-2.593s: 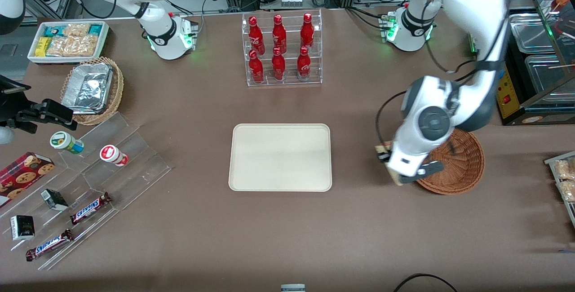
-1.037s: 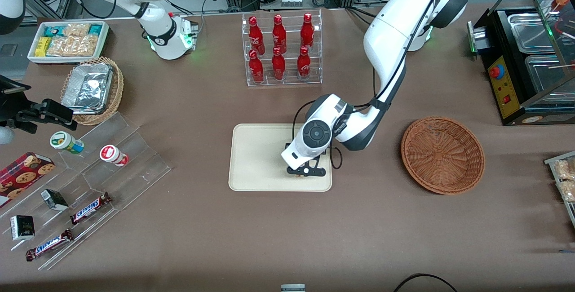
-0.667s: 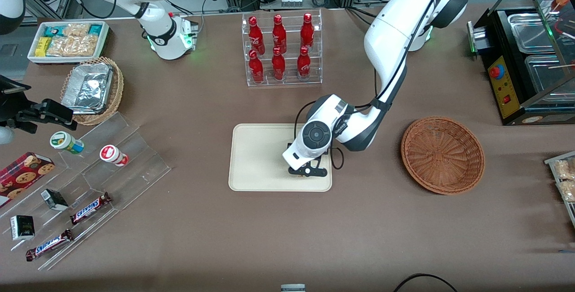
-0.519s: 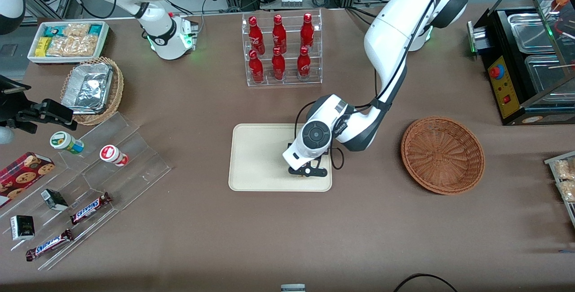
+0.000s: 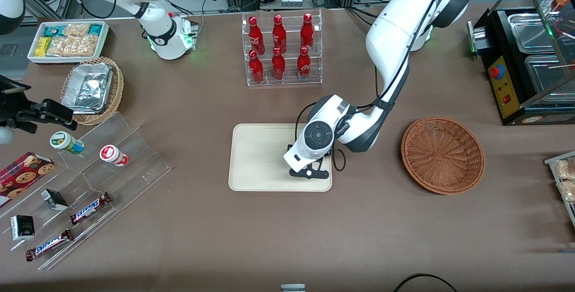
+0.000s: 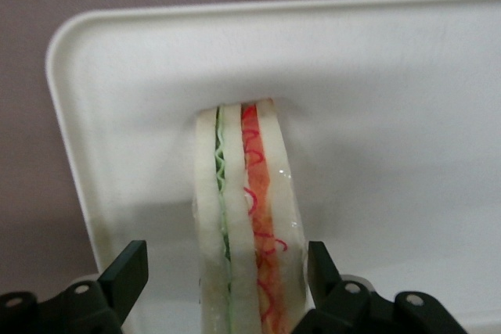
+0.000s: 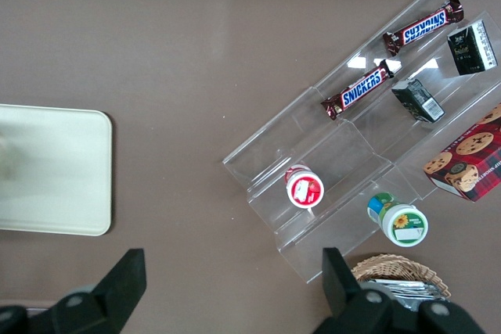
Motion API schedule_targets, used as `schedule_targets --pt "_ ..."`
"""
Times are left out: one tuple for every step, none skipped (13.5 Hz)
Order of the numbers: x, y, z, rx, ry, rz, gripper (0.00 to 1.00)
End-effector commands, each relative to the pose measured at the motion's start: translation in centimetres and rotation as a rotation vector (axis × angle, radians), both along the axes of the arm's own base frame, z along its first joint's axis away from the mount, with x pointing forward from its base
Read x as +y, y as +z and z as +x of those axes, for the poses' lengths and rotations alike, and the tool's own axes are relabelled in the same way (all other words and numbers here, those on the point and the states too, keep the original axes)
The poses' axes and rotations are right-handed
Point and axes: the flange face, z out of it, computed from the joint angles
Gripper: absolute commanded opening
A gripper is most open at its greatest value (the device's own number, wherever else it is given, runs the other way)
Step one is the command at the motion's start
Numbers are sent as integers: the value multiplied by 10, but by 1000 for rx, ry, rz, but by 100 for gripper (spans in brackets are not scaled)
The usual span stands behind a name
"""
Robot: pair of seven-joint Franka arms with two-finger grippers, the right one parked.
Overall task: Place sandwich from basket to tray
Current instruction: 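Open the left gripper and lift it off the sandwich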
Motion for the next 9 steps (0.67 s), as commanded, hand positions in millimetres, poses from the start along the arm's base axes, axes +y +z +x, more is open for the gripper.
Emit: schedule_targets --pt "31 65 16 -17 86 30 100" --pt "55 90 29 -43 124 44 100" --pt "80 113 37 -50 142 66 100" --pt "107 134 43 -44 165 83 100" --pt "133 154 49 -42 181 87 100" --pt "160 169 53 -35 192 94 100" --pt "186 186 55 -34 196 96 100" --pt "214 204 51 -36 204 99 100" --pt "242 221 45 -43 233 101 100"
